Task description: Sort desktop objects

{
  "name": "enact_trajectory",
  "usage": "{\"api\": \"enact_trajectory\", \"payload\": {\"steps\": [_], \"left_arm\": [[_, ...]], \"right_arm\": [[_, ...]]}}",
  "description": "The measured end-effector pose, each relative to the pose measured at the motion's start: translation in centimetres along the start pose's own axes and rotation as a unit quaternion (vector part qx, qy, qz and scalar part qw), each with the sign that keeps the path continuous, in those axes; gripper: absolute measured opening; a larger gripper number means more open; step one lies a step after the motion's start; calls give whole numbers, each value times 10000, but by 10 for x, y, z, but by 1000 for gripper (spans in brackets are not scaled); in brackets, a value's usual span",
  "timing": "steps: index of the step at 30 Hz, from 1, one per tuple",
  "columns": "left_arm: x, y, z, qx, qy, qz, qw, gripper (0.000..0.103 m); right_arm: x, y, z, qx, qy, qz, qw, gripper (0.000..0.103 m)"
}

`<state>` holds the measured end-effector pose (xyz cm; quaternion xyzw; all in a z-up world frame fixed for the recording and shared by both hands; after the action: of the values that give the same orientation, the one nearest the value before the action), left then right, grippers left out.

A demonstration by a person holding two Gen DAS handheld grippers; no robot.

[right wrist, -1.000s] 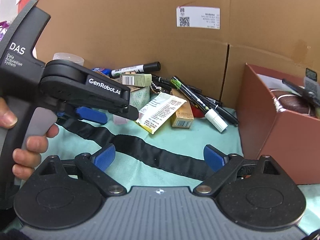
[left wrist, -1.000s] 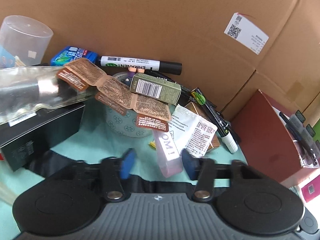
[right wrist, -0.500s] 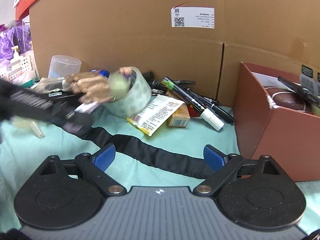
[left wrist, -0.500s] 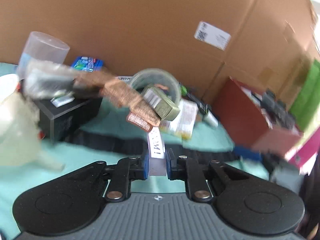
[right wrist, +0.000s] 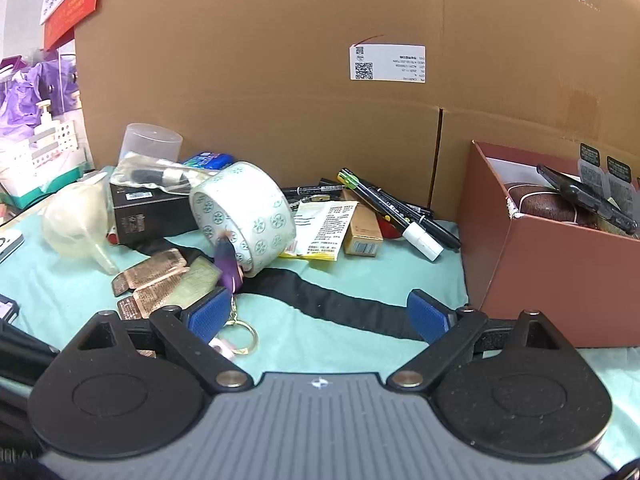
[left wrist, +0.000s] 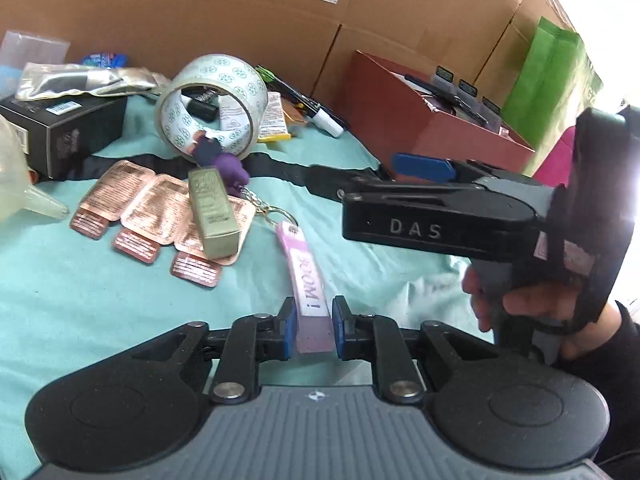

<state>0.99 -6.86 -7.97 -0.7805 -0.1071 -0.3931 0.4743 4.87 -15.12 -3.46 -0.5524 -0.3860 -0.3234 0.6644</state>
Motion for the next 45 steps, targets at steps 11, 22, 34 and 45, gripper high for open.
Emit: {"api": "enact_trajectory", "payload": {"steps": [11,22,34,45], "left_arm": [[11,-27,46,567,-787,-394,9945,49],[41,-5,57,898,-693,-557,9920,49],[39,0,82,1154,-784,-479,9891,22],[37,10,83,1108,-687,-377,9907,32]], "right_arm": [[-19,-6,19,322,38,289,9991,92],[-31,5,46,617,-233,562,9962,70],[-12,27,39,468,-200,478,9976,51],[-8,66,60,686,-389,550,9954,23]]}}
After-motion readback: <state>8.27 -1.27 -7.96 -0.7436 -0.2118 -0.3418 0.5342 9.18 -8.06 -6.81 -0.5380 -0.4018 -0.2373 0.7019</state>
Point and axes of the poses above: each gripper's, at about its wrist camera, not at the fingertips, and y roughly the way its jaws point, z to its left, x to its top, the point moved 9 cm from there along y, roughly the way its jaws point, and after that the axes turned 6 degrees about y, right-handed, at the moved point
